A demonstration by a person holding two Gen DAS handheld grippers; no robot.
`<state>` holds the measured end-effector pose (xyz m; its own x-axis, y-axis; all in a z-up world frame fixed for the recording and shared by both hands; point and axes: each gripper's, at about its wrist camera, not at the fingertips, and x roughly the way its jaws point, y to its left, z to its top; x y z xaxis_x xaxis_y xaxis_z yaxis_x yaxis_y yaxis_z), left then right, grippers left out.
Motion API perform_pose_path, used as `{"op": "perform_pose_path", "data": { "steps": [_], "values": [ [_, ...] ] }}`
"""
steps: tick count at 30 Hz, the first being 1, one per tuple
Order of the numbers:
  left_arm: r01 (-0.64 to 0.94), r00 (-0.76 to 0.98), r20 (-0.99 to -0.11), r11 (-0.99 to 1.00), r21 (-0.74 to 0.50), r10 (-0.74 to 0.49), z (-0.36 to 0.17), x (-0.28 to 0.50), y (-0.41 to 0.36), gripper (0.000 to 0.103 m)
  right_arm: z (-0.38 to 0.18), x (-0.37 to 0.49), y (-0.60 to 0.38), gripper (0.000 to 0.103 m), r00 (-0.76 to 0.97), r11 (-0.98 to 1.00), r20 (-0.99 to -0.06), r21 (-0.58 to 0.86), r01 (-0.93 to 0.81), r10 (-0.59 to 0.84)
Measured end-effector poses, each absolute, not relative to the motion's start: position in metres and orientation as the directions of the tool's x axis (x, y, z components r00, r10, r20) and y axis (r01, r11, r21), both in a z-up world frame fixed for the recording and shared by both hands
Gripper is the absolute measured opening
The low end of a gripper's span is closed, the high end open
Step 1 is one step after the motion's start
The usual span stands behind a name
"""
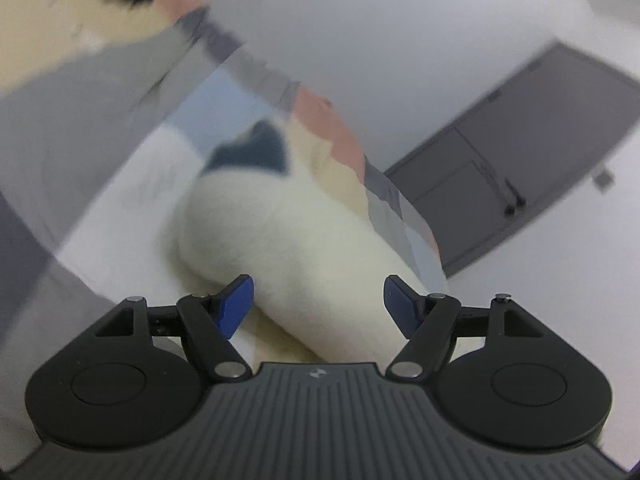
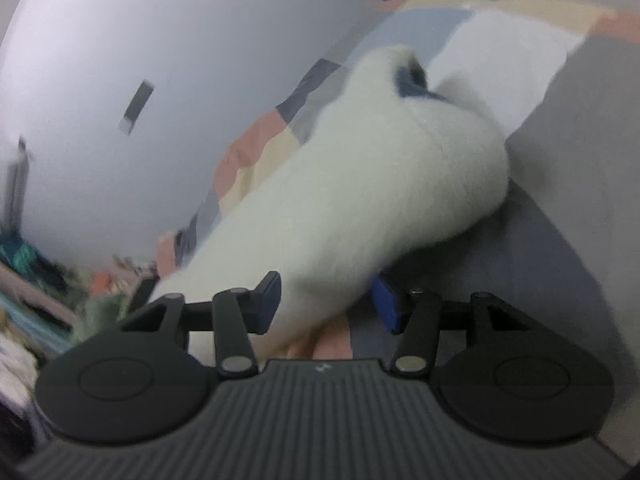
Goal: Fold large clothes
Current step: 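Release the rolled sweater and lift both grippers away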
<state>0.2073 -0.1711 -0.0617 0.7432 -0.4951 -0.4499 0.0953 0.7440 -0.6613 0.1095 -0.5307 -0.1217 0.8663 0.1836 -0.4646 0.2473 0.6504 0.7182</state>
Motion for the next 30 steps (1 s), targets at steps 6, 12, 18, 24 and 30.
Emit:
{"op": "perform_pose_path", "data": {
  "steps": [6,12,18,24,30],
  "values": [
    [0.226,0.767,-0.418,0.816,-0.533,-0.486,0.012,0.174,-0.183,0.076,-0.059,0.074,-0.507,0.054,0.892,0.757,-0.426,0.63,0.173,0.151],
    [0.334,0.791,-0.378,0.857,-0.392,-0.481,0.082,0.111,-0.196,0.076,0.009,0.049,-0.481,0.054,0.928,0.836,-0.35,0.541,0.089,0.128],
    [0.385,0.813,-0.352,0.882,-0.271,-0.463,0.123,0.053,-0.197,0.076,0.056,0.017,-0.446,0.054,0.952,0.905,-0.283,0.424,0.013,0.119],
    [0.434,0.823,-0.324,0.885,-0.171,-0.466,0.135,0.005,-0.197,0.076,0.073,-0.017,-0.412,0.054,0.967,0.937,-0.232,0.35,-0.022,0.109],
    [0.449,0.834,-0.316,0.889,-0.088,-0.452,0.121,-0.029,-0.198,0.076,0.063,-0.047,-0.383,0.054,0.969,0.958,-0.228,0.284,-0.032,0.1]
  ]
}}
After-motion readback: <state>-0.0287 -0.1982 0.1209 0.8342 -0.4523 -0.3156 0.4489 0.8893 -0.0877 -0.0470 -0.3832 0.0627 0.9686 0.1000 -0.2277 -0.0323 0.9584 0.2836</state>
